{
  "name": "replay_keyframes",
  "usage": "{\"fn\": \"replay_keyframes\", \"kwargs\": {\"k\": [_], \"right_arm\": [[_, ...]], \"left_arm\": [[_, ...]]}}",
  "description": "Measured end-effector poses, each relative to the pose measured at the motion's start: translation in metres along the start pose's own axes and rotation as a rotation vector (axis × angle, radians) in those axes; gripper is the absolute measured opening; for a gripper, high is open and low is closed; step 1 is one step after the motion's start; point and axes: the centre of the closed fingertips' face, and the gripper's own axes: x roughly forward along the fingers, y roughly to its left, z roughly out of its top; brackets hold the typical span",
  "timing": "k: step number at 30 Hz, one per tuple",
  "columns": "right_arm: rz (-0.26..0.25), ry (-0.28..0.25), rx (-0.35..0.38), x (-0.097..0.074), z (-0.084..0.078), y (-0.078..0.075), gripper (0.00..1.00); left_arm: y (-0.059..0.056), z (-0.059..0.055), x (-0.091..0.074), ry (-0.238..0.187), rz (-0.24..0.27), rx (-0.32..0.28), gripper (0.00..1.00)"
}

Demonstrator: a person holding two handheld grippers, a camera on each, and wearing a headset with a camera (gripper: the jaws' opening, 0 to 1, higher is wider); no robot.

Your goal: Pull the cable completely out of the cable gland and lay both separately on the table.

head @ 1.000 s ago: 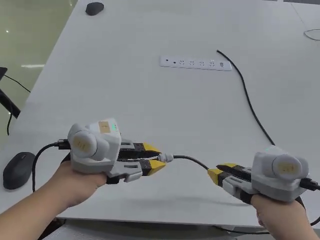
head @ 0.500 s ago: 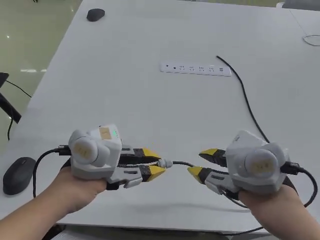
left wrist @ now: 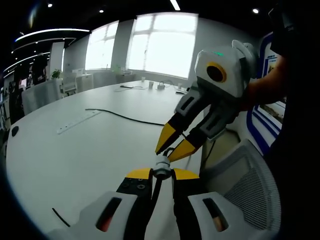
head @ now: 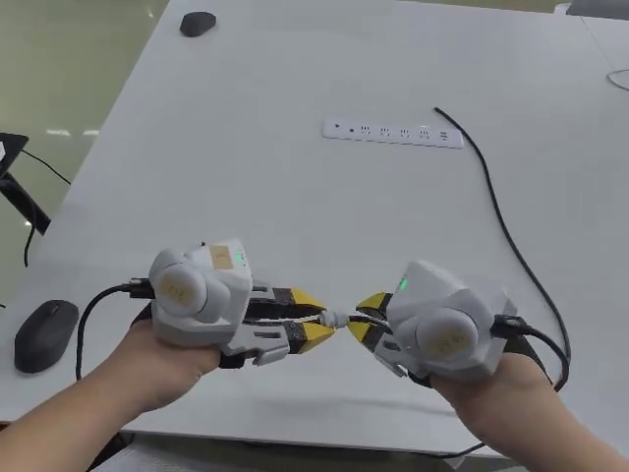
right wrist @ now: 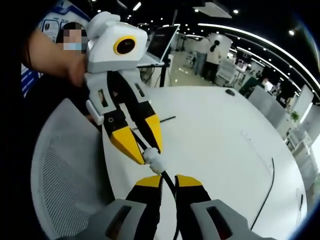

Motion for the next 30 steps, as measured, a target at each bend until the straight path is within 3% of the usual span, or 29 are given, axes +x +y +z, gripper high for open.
{"fn": "replay_keyframes", "kwargs": {"k": [11, 18, 30], "right_arm": [[0.004, -0.016, 0.060, 0.000, -0.004, -0.001, 0.02], [-0.021, -0.026, 0.141, -0.001, -0.011, -0.011, 0.02], [-0.077, -0.070, 0.390, -0.001, -0.038, -0.030, 0.02]], "left_arm": [[0.000, 0.000, 0.001, 0.002, -0.002, -0.003, 0.15], [0.003, 0.002, 0.001, -0.007, 0.005, -0.005, 0.15], [0.007, 0.004, 0.002, -0.012, 0.014, -0.009, 0.15]]}}
